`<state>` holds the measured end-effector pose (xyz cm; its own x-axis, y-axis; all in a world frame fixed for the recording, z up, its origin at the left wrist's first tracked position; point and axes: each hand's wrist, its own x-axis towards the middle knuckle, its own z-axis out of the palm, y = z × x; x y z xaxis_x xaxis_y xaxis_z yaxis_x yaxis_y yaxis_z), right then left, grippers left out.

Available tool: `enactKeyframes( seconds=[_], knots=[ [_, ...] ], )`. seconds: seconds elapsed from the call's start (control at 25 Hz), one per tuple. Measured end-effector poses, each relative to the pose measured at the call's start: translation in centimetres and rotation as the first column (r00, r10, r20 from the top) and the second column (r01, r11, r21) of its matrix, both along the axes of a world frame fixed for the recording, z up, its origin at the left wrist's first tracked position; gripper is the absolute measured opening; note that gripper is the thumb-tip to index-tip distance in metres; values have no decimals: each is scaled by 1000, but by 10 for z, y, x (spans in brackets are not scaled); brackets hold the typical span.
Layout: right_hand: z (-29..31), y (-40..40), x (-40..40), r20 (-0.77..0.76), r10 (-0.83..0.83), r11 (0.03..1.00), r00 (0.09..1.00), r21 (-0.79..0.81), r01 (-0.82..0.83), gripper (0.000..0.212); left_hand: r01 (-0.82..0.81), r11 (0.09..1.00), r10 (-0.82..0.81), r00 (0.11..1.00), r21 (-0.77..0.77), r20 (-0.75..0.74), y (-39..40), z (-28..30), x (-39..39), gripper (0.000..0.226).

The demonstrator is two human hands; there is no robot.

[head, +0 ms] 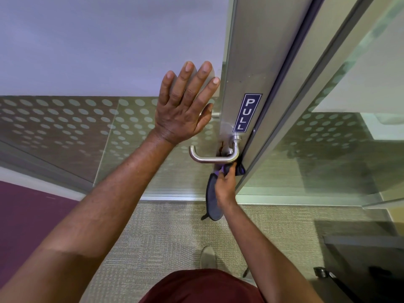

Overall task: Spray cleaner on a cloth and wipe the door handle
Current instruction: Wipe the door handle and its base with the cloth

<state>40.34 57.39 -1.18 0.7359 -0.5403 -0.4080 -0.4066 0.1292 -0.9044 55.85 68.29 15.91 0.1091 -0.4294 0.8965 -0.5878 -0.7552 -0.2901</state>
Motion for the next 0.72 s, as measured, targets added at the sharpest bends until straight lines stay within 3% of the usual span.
enactKeyframes(
  seconds=[0.12,0.44,0.6,0.72],
  knots=[
    [3,0,12,-50,-53,989,997,138,60,71,0,1000,0,1000,2,2,0,0,0,67],
    [16,11,37,-193,-110,956,975,246,157,76,-9,1000,9,1000,26,-12,4,-3,-1,68],
    [20,13,44,-187,-146,948,971,253,192,76,-15,1000,15,1000,13,5,3,2,3,66],
    [15,4,34,-120,-151,950,981,256,178,64,-14,1000,14,1000,3,11,2,3,1,64]
  ],
)
